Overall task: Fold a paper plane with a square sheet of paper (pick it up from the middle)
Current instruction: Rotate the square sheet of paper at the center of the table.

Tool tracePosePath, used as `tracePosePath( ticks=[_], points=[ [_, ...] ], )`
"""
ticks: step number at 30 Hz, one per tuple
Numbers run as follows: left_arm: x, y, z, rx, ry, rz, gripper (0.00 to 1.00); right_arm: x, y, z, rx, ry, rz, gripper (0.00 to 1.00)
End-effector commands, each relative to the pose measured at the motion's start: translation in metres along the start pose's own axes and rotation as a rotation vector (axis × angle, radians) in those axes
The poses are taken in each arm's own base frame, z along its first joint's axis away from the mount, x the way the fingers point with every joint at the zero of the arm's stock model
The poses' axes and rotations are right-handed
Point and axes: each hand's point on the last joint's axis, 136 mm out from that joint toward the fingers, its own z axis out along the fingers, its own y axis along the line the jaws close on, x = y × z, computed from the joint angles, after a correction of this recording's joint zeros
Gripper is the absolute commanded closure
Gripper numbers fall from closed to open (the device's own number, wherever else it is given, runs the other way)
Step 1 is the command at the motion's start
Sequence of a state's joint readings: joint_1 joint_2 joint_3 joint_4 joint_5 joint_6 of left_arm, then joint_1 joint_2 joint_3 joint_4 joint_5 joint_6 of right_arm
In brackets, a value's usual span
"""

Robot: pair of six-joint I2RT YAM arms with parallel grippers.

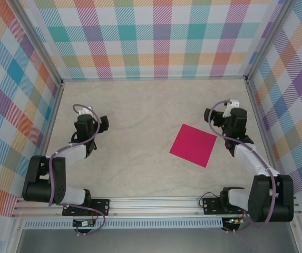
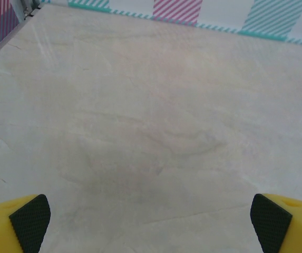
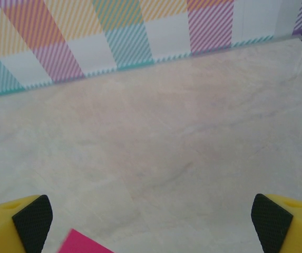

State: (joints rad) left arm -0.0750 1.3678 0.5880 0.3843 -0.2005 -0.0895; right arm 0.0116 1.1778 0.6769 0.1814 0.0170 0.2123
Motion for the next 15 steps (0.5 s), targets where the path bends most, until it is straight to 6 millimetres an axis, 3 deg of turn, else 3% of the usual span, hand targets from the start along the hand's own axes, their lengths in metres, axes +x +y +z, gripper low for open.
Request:
tracePosePath(
  ticks=[1,7,11,15],
  points=[
    [0.000,-0.008,-0.016,0.033,0.150,-0.077,0.00,0.046,-0.005,-0.017,0.083,0.305,0.298,0.00],
    [-0.018,-0.053,-0.031,0.181,0.256,-0.232,0.00,0.090,0.022,-0.029,0.052,0.594,0.577,0.00],
    [-0.024,-0.080,-0.040,0.313,0.271,-0.329,0.00,0.127,0.036,-0.034,0.024,0.743,0.627,0.00],
    [-0.026,-0.086,-0.050,0.304,0.287,-0.289,0.00,0.155,0.044,-0.031,0.041,0.834,0.603,0.00]
  ],
)
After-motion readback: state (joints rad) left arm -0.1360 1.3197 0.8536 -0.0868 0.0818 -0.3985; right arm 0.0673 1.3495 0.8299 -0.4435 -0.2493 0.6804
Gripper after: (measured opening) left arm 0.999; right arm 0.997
